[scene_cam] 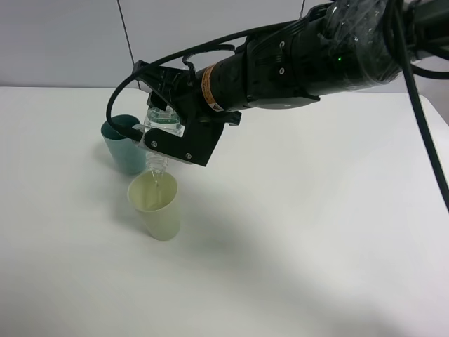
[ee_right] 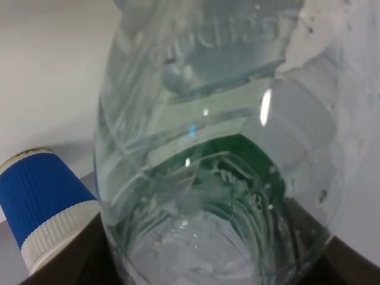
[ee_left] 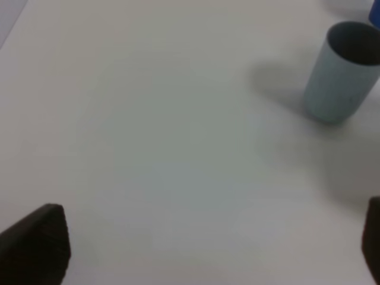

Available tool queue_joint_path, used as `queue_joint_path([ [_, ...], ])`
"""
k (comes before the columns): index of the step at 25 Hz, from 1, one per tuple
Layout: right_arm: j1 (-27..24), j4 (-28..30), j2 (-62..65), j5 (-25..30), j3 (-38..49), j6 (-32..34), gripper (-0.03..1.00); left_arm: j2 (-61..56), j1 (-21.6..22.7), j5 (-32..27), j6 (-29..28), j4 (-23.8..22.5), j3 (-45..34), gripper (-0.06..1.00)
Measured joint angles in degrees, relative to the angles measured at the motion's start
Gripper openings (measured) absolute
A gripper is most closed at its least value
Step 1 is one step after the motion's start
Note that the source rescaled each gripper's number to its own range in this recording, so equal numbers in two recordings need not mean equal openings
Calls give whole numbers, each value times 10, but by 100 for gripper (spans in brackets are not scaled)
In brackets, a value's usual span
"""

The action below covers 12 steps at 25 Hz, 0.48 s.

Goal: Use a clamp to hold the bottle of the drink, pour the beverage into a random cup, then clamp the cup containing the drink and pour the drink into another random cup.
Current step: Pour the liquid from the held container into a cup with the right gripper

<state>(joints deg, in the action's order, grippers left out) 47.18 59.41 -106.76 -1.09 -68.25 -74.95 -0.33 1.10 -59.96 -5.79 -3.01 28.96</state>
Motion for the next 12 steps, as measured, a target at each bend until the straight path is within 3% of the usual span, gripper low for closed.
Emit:
queue_joint_path([
  [12, 0, 48, 0, -6, 0, 13, 0, 0, 0, 0, 0, 0, 0, 100],
])
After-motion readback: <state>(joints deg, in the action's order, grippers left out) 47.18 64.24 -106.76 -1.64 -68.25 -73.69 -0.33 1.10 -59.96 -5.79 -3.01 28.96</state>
